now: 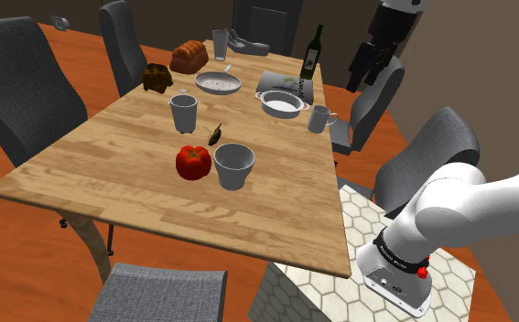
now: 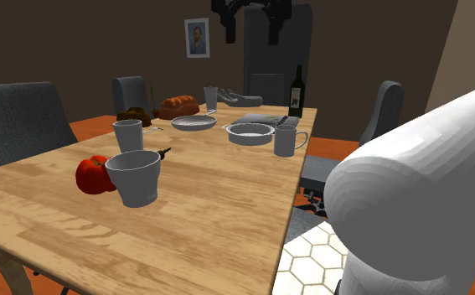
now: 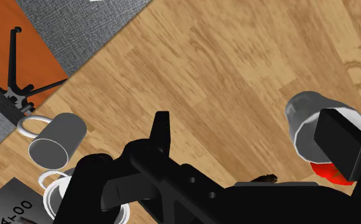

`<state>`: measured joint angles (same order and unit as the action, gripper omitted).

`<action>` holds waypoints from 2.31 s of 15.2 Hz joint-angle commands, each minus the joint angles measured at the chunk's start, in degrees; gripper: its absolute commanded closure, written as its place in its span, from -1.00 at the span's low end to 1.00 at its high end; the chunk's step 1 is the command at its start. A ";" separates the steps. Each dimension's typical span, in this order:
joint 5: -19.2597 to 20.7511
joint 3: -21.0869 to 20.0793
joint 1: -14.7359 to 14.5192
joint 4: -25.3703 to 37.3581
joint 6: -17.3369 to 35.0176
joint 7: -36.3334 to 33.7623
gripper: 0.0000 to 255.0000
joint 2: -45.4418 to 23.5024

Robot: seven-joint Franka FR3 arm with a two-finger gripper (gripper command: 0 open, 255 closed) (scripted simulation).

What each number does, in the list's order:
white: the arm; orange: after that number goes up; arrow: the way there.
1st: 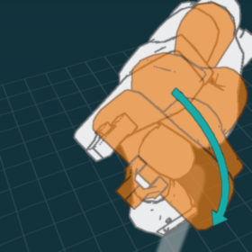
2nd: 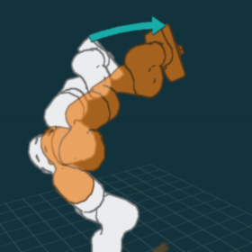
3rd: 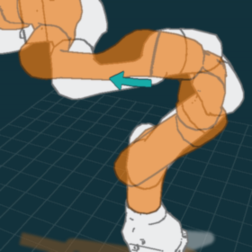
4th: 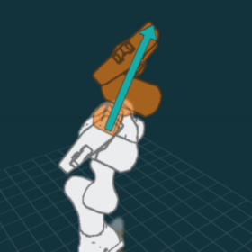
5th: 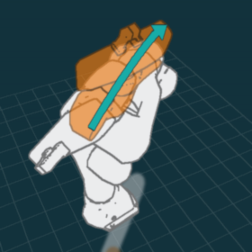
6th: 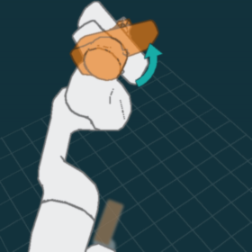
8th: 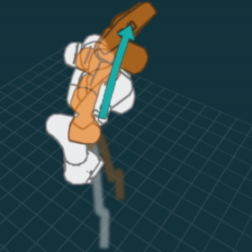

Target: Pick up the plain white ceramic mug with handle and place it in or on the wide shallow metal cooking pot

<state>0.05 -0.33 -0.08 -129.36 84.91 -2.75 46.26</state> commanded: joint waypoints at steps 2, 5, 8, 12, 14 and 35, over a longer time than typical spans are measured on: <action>0.66 0.94 0.21 -0.89 1.46 1.13 -1.00 -0.51; 2.53 3.79 0.85 -3.10 5.94 4.45 -1.00 -2.52; 4.20 6.65 1.49 -4.64 10.52 7.70 -1.00 -5.25; 5.96 10.50 2.21 -5.60 16.69 11.98 -1.00 -9.99; 6.58 12.41 2.49 -5.61 19.76 14.14 -1.00 -12.80; -4.86 26.82 4.07 9.41 42.96 40.04 -1.00 -51.29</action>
<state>-4.13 26.46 3.84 -120.21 127.09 36.63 -3.90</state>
